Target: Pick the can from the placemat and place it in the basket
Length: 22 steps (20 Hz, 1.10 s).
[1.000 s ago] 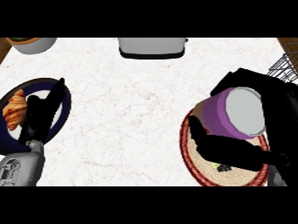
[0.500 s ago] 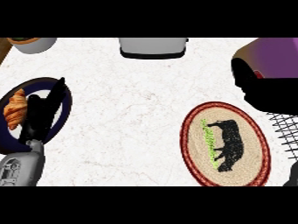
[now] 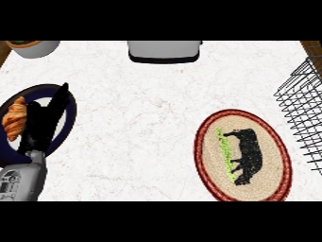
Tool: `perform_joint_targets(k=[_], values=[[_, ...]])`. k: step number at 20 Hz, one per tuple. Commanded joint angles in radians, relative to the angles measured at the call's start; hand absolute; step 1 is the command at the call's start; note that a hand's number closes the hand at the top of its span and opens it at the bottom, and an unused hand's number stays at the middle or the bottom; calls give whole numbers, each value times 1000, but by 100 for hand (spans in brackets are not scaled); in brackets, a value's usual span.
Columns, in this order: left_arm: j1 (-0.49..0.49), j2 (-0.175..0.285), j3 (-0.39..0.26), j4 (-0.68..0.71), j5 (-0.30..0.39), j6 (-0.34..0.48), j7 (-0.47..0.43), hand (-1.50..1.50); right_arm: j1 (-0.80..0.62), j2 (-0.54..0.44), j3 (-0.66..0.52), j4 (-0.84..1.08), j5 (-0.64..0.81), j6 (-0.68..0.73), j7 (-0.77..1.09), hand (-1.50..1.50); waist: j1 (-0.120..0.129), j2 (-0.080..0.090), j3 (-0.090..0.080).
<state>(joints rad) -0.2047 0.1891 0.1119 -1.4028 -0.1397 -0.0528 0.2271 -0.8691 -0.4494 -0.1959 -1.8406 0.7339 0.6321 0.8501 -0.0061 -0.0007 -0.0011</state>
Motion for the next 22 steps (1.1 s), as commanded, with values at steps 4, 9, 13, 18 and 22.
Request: perform_joint_targets(k=[4,9,13,18,22], values=[[-34,27,28,34,15,-20,-10,0,60,-201,-92,151,15,75,-110,150,3,2,1],[-15,11,8,34,-13,-1,-24,0,221,-280,-188,242,8,-52,-349,150,3,1,1],[-23,-3,7,12,2,-3,7,0,267,-304,-196,368,-10,-107,-525,150,8,2,2],[-37,-23,-6,3,-12,17,25,0,237,-358,-213,527,-2,-146,-615,150,13,2,1],[7,-9,-6,-26,-7,-7,28,0,352,-300,-184,506,28,-216,-666,150,9,1,1]])
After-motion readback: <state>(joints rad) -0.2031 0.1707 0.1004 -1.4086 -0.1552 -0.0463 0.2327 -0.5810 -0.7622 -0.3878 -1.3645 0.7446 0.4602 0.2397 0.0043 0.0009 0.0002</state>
